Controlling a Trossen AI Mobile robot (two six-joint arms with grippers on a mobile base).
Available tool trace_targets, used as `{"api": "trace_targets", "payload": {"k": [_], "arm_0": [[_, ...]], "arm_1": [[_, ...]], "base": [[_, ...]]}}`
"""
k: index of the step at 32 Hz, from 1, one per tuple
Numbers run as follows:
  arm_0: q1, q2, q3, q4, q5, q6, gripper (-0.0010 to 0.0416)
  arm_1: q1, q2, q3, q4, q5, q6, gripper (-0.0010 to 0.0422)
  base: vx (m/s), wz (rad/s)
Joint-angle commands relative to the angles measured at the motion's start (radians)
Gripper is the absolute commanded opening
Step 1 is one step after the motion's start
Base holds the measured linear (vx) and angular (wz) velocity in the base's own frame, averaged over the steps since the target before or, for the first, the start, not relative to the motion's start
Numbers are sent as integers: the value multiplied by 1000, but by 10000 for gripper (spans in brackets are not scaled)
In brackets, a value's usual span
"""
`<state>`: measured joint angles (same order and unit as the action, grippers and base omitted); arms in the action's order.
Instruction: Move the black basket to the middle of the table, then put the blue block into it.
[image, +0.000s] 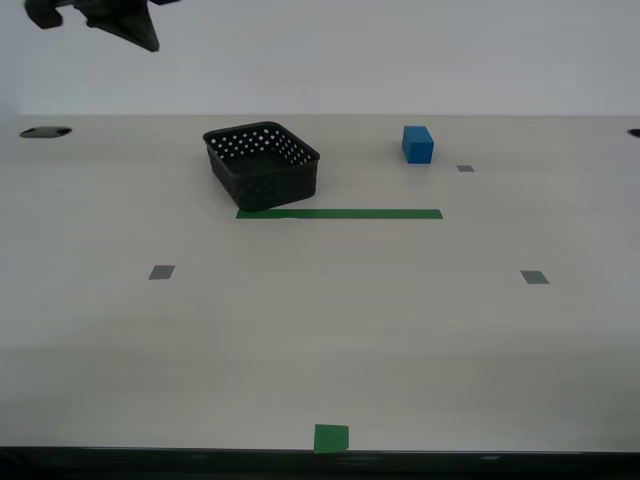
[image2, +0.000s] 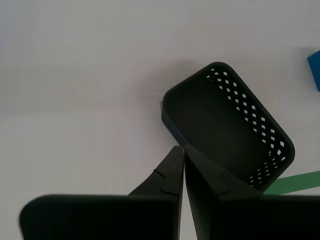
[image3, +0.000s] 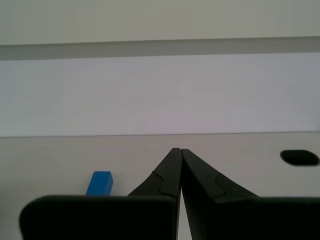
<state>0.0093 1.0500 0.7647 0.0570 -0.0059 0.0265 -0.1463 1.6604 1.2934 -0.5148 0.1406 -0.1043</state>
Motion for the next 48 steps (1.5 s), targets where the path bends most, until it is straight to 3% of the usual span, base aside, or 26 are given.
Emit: {"api": "trace_targets", "payload": {"k": [1,5,8,15,19,21,23,27,31,45,48], "arm_0": [[0,0,-11,0,0,1,0],[0,0,-12,-48,0,0,0],[0,0,-12,-77,0,0,0],[0,0,-12,-81,0,0,0],[0,0,-12,-82,0,0,0],[0,0,-12,-82,0,0,0],[0,0,-12,-85,0,0,0],[0,0,-12,-98,0,0,0],[0,0,-12,-108,0,0,0],[2,0,-12,-111,0,0,0],[3,0,-12,-111,-1,0,0]], "arm_1": [[-12,108,50,12,3,-12,0],[-11,232,113,-9,3,-38,24],[-12,315,166,-64,3,-51,72],[-31,398,180,-89,3,-86,187],[-72,414,181,-72,-1,-115,226],[-92,430,180,-44,-7,-135,230],[-118,438,179,-28,-39,-144,222],[-135,451,187,-19,-51,-152,207],[-136,475,186,-31,-102,-152,201],[-156,576,215,-31,-102,-200,195],[-157,592,238,-48,-98,-200,149]], "base": [[0,0],[0,0],[0,0],[0,0],[0,0],[0,0],[0,0],[0,0],[0,0],[0,0],[0,0]]}}
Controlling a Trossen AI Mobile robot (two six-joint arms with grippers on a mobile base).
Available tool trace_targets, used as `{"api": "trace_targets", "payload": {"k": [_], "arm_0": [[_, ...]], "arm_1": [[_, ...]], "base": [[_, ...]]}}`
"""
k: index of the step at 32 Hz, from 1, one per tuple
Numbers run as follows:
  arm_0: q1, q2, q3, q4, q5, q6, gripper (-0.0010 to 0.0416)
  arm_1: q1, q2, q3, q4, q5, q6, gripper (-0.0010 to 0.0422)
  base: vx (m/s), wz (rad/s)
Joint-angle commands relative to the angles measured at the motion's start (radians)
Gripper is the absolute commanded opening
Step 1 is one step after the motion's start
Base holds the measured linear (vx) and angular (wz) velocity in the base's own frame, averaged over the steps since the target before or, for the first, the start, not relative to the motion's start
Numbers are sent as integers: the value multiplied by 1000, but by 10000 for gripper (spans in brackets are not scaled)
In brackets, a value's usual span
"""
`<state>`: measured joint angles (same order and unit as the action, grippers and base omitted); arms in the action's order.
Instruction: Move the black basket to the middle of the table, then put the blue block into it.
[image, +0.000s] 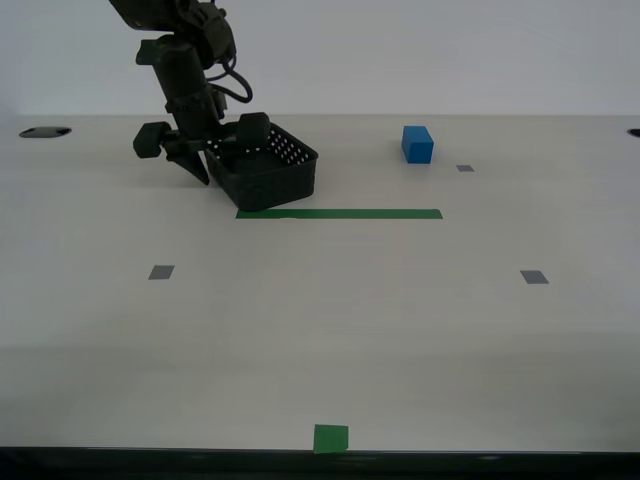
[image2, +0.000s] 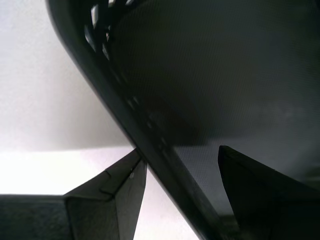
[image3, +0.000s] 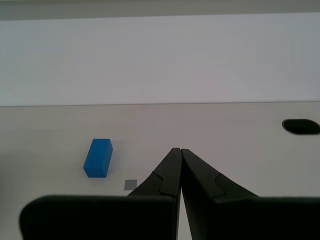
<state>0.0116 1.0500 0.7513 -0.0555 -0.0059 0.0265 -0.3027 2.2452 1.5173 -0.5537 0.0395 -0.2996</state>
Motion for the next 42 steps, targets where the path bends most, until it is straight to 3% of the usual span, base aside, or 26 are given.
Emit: {"api": "trace_targets", "payload": {"k": [1,3,5,6,17,23,35,39,42], "arm_0": [[1,0,1,2,0,0,0],[2,0,1,2,-1,0,0],[2,0,1,2,0,1,0],[2,0,1,2,0,0,0],[2,0,1,0,0,0,0],[3,0,1,-2,0,0,0],[2,0,1,-10,0,0,0],[3,0,1,-39,0,0,0],[3,0,1,-59,0,-1,0]], "arm_1": [[-1,8,17,-11,5,-4,136],[-1,8,19,-5,20,-3,86],[-1,8,24,-6,60,18,-6],[-1,8,24,-6,85,18,2],[-16,-2,38,-71,86,29,-2],[-113,-9,122,-220,81,46,-2],[-331,-15,179,-234,81,45,0],[-348,-15,178,-235,55,50,0],[-344,-15,175,-245,21,99,0]], "base": [[0,0],[0,0],[0,0],[0,0],[0,0],[0,0],[0,0],[0,0],[0,0]]}}
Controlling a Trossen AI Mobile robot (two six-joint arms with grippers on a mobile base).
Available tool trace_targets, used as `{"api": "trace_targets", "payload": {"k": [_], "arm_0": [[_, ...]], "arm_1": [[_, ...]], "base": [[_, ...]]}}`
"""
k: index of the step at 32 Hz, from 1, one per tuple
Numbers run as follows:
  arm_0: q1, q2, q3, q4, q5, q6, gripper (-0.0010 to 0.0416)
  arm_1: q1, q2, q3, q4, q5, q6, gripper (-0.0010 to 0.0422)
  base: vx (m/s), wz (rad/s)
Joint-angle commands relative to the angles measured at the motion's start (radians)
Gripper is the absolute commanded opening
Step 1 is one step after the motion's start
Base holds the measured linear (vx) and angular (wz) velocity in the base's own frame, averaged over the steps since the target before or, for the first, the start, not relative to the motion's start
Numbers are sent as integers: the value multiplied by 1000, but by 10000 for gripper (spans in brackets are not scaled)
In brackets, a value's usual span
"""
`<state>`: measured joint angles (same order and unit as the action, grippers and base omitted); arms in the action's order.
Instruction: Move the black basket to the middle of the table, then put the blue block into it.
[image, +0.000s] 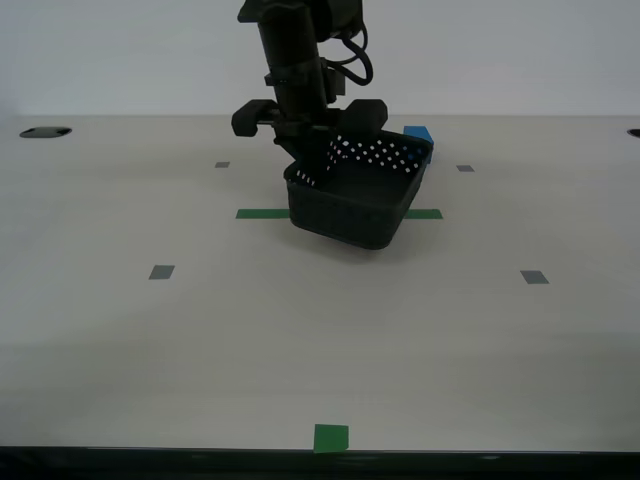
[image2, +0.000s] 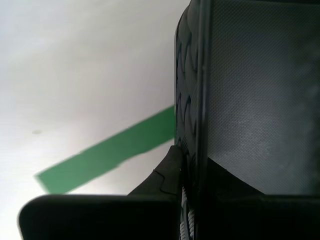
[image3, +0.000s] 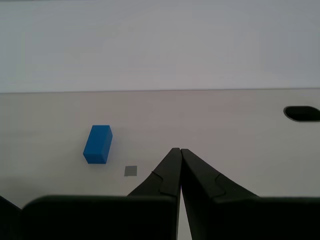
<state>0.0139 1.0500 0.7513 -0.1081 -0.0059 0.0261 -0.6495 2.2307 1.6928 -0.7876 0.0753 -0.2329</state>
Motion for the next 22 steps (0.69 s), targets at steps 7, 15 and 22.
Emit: {"api": "trace_targets", "payload": {"k": [7,15,22], "arm_0": [[0,0,1,-6,0,0,1],[0,0,1,-6,0,0,0],[1,0,1,-6,-1,0,0]], "arm_1": [[10,2,-3,-22,-55,93,0],[15,2,-6,-45,-94,165,102],[24,2,11,-44,-94,163,230]], "base": [[0,0],[0,0],[0,0]]}}
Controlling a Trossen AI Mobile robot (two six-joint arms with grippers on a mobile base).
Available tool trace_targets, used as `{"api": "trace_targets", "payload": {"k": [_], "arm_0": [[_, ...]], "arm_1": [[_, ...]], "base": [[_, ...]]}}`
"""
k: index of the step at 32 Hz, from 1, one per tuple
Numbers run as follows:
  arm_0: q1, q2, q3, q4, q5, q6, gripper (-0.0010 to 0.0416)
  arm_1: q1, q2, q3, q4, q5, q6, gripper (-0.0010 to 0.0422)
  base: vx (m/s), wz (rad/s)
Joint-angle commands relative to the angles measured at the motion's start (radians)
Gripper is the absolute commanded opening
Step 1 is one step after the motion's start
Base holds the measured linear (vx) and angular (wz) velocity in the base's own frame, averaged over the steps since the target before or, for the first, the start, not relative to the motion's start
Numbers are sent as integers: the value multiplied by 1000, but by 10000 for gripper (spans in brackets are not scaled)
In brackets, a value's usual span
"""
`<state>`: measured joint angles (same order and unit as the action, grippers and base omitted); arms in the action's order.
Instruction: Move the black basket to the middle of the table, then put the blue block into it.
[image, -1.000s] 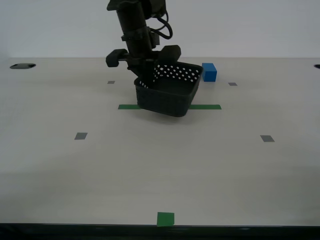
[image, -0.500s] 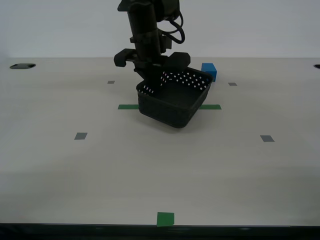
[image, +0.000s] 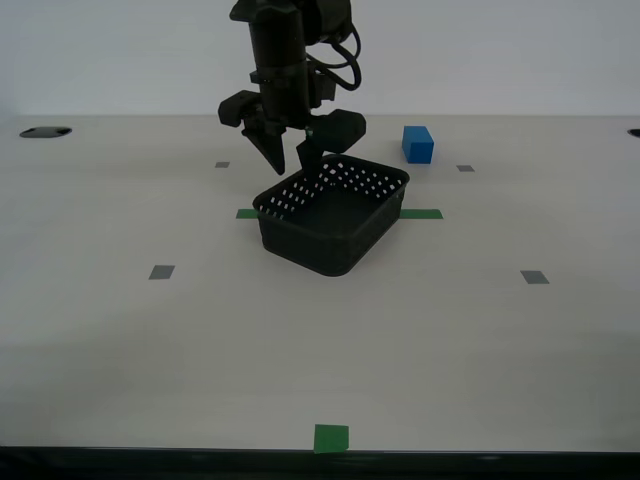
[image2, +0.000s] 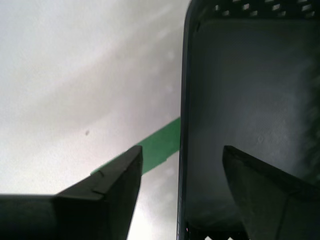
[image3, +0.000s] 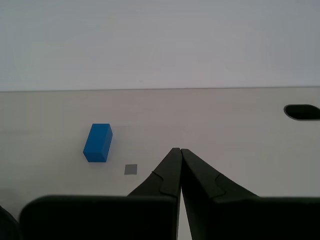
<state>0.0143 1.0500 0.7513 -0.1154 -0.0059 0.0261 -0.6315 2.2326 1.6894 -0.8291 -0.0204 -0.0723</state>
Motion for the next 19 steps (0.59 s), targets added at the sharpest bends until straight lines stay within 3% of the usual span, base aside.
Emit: {"api": "trace_targets", "payload": {"k": [1,5,7,10,11,13,17,19], "arm_0": [[1,0,1,2,-1,0,0],[8,0,3,1,-3,0,0],[18,1,15,-2,-41,1,1],[50,16,61,-6,-64,0,1],[66,31,89,-11,-64,0,2],[95,71,164,-63,-64,-2,3],[127,201,317,-166,-64,-8,21],[137,297,406,-201,-64,-6,62]], "arm_1": [[14,-2,32,-5,1,5,237],[51,-11,107,-20,1,10,220],[87,-15,169,-47,0,22,200],[151,-15,264,-93,-56,26,174],[176,-15,299,-110,-98,40,167],[227,-15,363,-146,-138,75,159],[312,-21,421,-177,-142,84,165],[357,-28,420,-183,-145,85,171]], "base": [[0,0],[0,0],[0,0],[0,0],[0,0],[0,0],[0,0],[0,0]]}}
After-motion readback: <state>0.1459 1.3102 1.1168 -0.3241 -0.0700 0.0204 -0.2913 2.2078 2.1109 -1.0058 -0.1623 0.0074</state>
